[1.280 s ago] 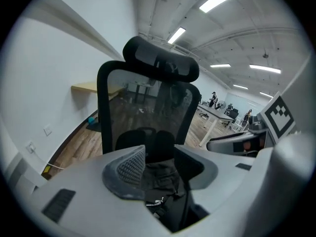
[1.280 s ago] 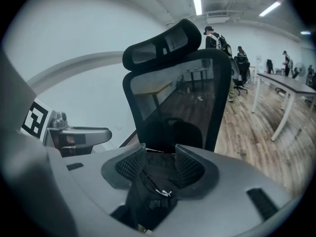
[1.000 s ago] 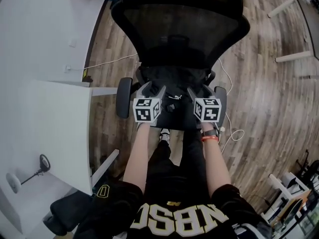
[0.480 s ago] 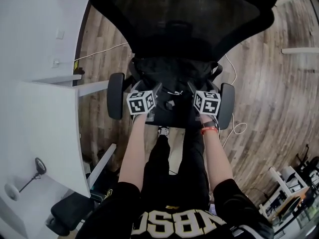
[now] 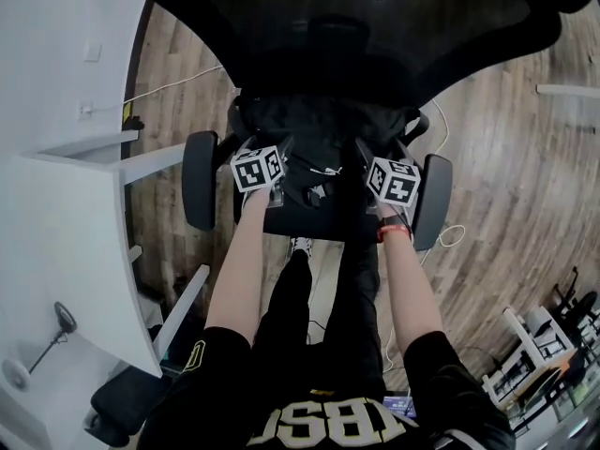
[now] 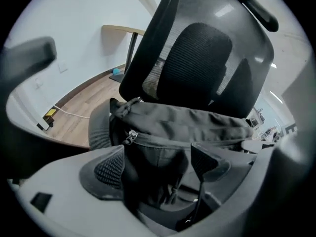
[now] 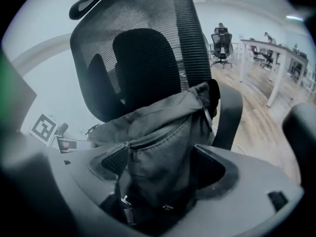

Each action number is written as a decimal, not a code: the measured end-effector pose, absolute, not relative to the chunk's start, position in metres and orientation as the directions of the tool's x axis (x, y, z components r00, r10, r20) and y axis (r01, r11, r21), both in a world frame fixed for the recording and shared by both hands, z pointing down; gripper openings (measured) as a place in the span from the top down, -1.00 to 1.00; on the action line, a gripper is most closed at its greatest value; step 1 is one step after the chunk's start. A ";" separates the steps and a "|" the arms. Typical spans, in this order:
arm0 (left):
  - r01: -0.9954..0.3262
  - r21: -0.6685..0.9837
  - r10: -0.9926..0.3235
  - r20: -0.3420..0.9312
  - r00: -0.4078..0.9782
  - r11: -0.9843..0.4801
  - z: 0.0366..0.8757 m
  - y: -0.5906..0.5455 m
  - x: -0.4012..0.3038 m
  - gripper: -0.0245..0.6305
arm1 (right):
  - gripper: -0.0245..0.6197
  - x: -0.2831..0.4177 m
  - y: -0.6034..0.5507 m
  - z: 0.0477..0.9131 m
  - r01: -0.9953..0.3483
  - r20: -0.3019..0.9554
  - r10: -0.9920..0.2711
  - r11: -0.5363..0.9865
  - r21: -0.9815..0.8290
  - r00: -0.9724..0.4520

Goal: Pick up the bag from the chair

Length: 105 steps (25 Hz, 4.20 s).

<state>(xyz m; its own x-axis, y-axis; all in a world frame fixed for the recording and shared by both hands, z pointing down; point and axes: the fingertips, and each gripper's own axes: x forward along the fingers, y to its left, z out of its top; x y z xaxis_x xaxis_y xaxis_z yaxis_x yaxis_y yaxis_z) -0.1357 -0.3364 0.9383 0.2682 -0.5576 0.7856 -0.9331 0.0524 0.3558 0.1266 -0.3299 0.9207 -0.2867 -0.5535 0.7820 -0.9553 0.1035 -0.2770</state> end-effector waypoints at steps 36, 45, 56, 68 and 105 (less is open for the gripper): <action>-0.908 0.418 -0.550 0.761 0.344 0.011 0.855 -0.321 -0.103 0.69 | 0.80 0.117 -0.309 0.842 -0.952 0.815 -0.493 0.183 -0.246 -0.306; -0.904 0.428 -0.610 0.718 0.336 0.006 0.788 -0.314 -0.107 0.69 | 0.80 0.116 -0.306 0.779 -0.951 0.774 -0.553 0.176 -0.254 -0.309; -0.915 0.399 -0.695 0.639 0.329 -0.066 0.684 -0.317 -0.102 0.69 | 0.80 0.121 -0.308 0.691 -0.952 0.706 -0.640 0.187 -0.242 -0.305; -0.917 0.369 -0.778 0.526 0.342 -0.153 0.574 -0.320 -0.095 0.69 | 0.80 0.128 -0.310 0.583 -0.948 0.571 -0.759 0.214 -0.235 -0.312; -0.938 0.116 -0.945 -0.030 0.325 -0.326 0.258 -0.323 -0.067 0.69 | 0.80 0.153 -0.317 0.270 -0.933 0.022 -0.938 0.341 -0.114 -0.346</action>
